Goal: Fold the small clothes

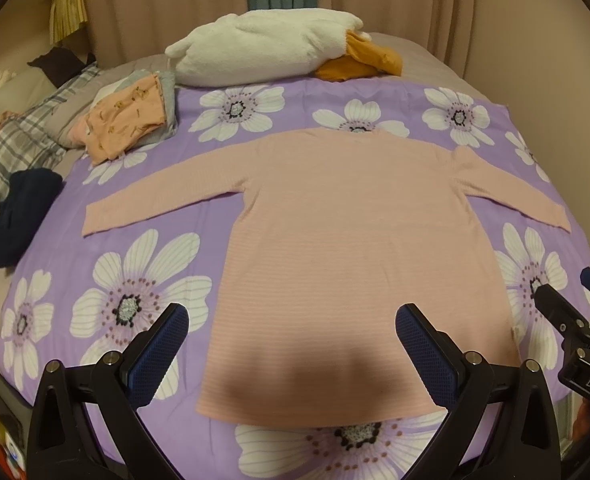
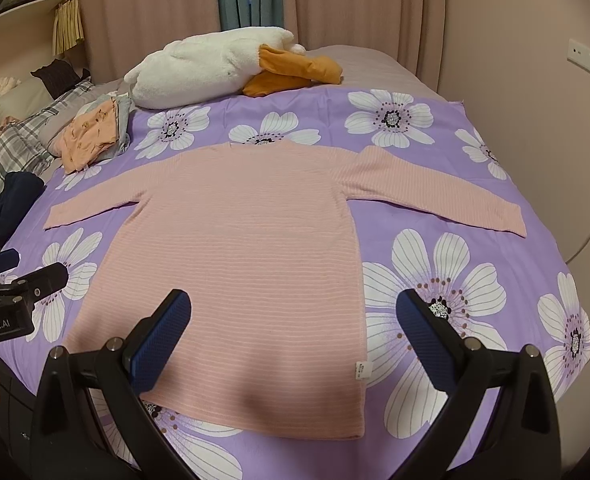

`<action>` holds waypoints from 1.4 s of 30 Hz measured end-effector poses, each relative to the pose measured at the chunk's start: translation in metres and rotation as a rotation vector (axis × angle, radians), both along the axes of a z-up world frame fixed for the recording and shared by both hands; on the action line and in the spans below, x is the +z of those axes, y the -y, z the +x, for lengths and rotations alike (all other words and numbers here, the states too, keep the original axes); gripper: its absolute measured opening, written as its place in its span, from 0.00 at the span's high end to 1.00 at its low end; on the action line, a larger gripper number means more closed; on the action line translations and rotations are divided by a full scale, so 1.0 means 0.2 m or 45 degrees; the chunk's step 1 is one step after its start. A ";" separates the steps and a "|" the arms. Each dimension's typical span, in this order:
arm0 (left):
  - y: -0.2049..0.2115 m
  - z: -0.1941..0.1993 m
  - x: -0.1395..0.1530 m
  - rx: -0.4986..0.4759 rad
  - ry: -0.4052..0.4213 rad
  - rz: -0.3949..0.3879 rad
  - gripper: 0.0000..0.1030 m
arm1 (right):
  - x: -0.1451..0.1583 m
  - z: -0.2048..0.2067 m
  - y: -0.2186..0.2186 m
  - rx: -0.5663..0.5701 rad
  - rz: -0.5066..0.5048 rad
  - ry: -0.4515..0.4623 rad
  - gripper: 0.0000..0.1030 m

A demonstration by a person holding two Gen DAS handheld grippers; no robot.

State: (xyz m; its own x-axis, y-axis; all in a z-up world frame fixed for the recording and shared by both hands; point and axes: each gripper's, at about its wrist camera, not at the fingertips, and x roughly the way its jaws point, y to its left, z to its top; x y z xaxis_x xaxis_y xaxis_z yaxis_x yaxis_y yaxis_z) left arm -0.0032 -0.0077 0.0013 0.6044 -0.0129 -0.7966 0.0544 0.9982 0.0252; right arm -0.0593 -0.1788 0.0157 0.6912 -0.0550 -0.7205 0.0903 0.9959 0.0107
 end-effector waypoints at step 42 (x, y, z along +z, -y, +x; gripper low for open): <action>0.01 -0.01 -0.03 -0.008 -0.011 0.005 0.01 | -0.03 -0.02 0.00 -0.009 0.016 0.002 0.00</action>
